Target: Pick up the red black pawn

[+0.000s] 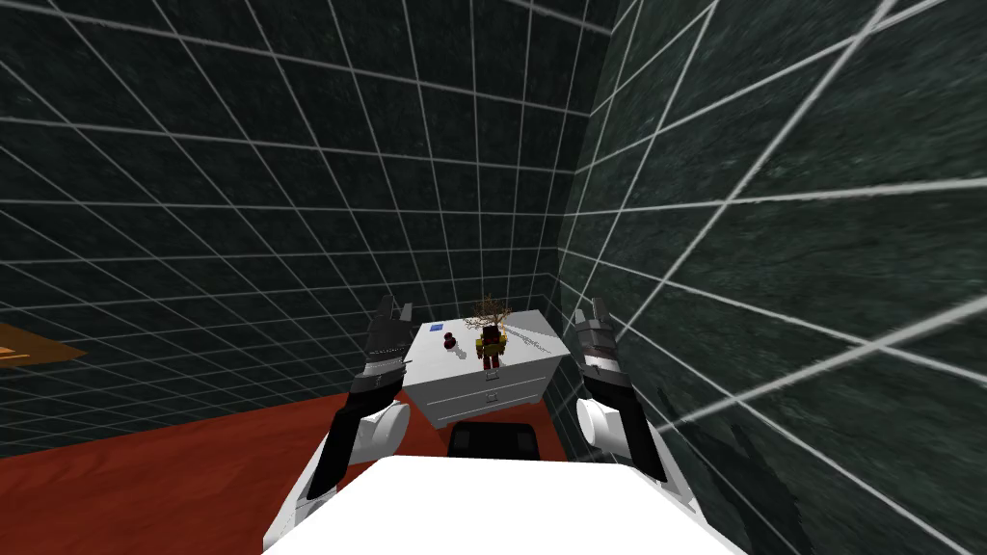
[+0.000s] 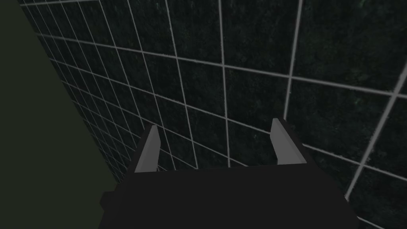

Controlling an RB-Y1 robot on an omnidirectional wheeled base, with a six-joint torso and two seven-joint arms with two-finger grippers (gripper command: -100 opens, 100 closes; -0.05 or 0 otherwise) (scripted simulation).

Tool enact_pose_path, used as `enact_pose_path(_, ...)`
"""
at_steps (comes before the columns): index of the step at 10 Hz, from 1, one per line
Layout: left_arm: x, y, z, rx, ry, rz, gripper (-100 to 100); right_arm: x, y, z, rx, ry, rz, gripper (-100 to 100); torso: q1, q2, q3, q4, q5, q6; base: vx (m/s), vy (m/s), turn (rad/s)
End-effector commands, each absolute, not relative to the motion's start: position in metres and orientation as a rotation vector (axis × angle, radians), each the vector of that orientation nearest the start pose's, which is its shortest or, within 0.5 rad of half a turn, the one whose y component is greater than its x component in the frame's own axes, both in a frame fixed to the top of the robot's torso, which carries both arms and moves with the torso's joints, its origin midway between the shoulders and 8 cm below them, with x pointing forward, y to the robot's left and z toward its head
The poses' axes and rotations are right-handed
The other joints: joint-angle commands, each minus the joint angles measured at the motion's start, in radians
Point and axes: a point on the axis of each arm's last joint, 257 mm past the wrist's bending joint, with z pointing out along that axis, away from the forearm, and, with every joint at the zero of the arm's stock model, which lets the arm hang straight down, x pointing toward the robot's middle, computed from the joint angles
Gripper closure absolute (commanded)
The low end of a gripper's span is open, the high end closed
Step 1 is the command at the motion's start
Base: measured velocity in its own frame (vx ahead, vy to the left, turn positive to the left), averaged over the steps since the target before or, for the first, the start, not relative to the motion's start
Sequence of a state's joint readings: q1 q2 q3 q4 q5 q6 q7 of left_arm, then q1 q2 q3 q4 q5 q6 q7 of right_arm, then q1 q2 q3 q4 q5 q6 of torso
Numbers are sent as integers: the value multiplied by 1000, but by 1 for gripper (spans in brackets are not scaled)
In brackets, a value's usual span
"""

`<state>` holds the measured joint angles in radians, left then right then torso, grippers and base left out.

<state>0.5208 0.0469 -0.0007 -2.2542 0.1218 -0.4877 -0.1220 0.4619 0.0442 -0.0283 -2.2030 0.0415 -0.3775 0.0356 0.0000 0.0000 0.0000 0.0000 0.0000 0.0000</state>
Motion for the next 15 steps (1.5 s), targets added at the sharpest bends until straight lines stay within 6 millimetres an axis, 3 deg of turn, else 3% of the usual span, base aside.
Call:
enact_pose_path(1, 356, 293, -2, -705, 695, -1232, -100, 378, -292, -23, 782, 719, 1189, 0, 0, 0, 0, 0, 0, 0, -35, 19, -53)
enact_pose_path(15, 419, 318, -74, -874, 990, -1062, -100, 378, -292, -23, 782, 719, 1189, 0, 3, 2, 1, 1, 1, 0, -41, 44, -73)
